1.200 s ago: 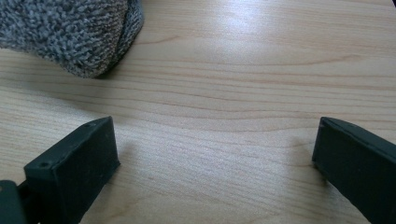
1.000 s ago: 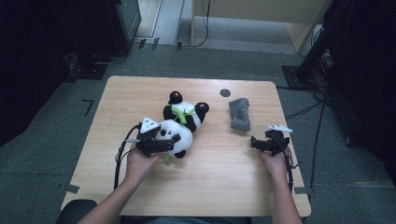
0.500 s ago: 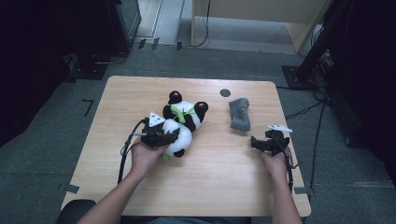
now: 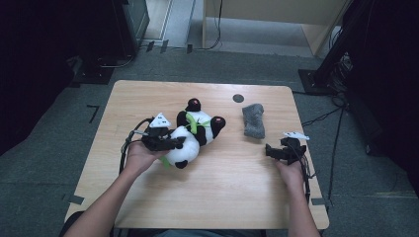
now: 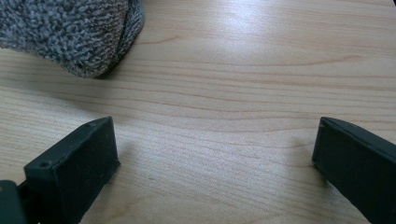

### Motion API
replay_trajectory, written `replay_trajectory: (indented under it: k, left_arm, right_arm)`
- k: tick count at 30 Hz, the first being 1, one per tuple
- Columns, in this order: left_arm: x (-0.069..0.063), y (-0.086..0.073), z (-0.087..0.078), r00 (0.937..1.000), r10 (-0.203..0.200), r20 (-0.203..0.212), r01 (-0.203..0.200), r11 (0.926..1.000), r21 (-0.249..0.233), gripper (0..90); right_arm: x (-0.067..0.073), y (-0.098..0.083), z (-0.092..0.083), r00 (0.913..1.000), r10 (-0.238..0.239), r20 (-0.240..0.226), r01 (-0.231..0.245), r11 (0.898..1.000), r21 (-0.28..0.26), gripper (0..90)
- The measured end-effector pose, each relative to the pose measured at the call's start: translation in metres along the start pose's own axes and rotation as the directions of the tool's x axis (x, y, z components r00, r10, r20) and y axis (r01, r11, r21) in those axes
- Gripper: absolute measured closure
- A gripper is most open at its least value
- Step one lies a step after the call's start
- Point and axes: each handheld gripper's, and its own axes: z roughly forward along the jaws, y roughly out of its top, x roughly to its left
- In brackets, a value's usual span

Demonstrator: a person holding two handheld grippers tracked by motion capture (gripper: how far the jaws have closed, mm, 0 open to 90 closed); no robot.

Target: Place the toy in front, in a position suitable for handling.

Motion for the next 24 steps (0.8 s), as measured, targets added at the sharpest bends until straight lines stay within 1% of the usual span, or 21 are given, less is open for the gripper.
replay_trajectory:
  k: [2,3,6,7,8,9,10,11,12,13,14,16,17,18,19,21,22,24]
  left_arm:
    - [0.003,0.000,-0.006,0.9980,0.041,0.047,-0.041,0.9991,-0.004,58.0]
    - [0.006,0.000,-0.009,0.9957,0.060,0.071,-0.060,0.9982,0.000,57.9]
    - [0.014,0.000,-0.016,0.9888,0.090,0.119,-0.089,0.9960,-0.014,57.3]
    - [0.017,-0.002,-0.018,0.9823,0.112,0.150,-0.109,0.9937,-0.027,57.2]
    - [0.020,-0.003,-0.019,0.9746,0.127,0.184,-0.123,0.9918,-0.034,57.1]
    - [0.022,-0.005,-0.018,0.9601,0.142,0.241,-0.138,0.9899,-0.030,57.1]
    - [0.023,-0.006,-0.016,0.9518,0.154,0.265,-0.151,0.9881,-0.029,56.8]
    - [0.023,-0.007,-0.011,0.9398,0.165,0.299,-0.168,0.9856,-0.016,56.5]
    - [0.023,-0.008,-0.006,0.9334,0.176,0.313,-0.182,0.9832,-0.009,56.4]
    - [0.023,-0.008,-0.002,0.9322,0.179,0.315,-0.188,0.9822,-0.001,55.5]
    - [0.023,-0.009,0.002,0.9301,0.180,0.320,-0.188,0.9822,-0.007,55.3]
    - [0.023,-0.009,0.008,0.9353,0.175,0.308,-0.181,0.9834,-0.007,52.0]
    - [0.023,-0.009,0.010,0.9357,0.183,0.302,-0.188,0.9821,-0.015,48.9]
    - [0.022,-0.008,0.011,0.9420,0.171,0.289,-0.175,0.9845,-0.014,43.3]
    - [0.022,-0.007,0.011,0.9450,0.161,0.285,-0.165,0.9863,-0.010,38.3]
    - [0.020,-0.006,0.010,0.9500,0.155,0.271,-0.159,0.9873,-0.007,32.3]
    - [0.019,-0.005,0.009,0.9541,0.143,0.263,-0.147,0.9891,-0.002,28.7]
    - [0.018,-0.002,0.005,0.9626,0.116,0.245,-0.118,0.9930,-0.008,27.0]
  right_arm:
    - [0.000,0.000,0.000,1.0000,0.000,0.000,0.000,1.000,0.000,0.0]
    - [0.000,0.000,0.000,1.0000,0.000,0.000,0.000,1.000,0.000,0.0]
    - [0.000,0.000,0.000,1.0000,0.000,0.000,0.000,1.000,0.000,0.0]
    - [0.000,0.000,0.000,1.0000,0.000,0.000,0.000,1.000,0.000,0.0]
    - [0.000,0.000,0.000,1.0000,0.000,0.000,0.000,1.000,0.000,0.0]
    - [0.000,0.000,0.000,1.0000,0.000,0.000,0.000,1.000,0.000,0.0]
    - [0.000,0.000,0.000,1.0000,0.000,0.000,0.000,1.000,0.000,0.0]
    - [0.000,0.000,0.000,1.0000,0.000,0.000,0.000,1.000,0.000,0.0]
    - [0.000,0.000,0.000,1.0000,0.000,0.000,0.000,1.000,0.000,0.0]
    - [0.000,0.000,0.000,1.0000,0.001,0.000,-0.001,1.000,0.000,0.0]
    - [0.000,0.000,0.000,1.0000,0.001,0.000,-0.001,1.000,0.000,0.0]
    - [0.000,0.000,0.000,1.0000,0.000,0.001,0.000,1.000,0.000,0.0]
    - [0.000,0.000,0.000,1.0000,0.001,0.001,-0.001,1.000,-0.001,0.0]
    - [0.000,0.000,0.000,1.0000,0.001,0.001,-0.001,1.000,-0.001,0.0]
    - [0.000,0.000,0.000,1.0000,0.001,0.001,-0.001,1.000,-0.001,0.0]
    - [0.000,0.000,0.000,1.0000,0.001,0.001,-0.001,1.000,0.000,0.0]
    - [0.000,0.000,0.000,1.0000,0.002,0.001,-0.002,1.000,0.000,0.0]
    - [0.001,0.001,0.000,1.0000,0.006,0.004,-0.006,1.000,0.004,1.5]
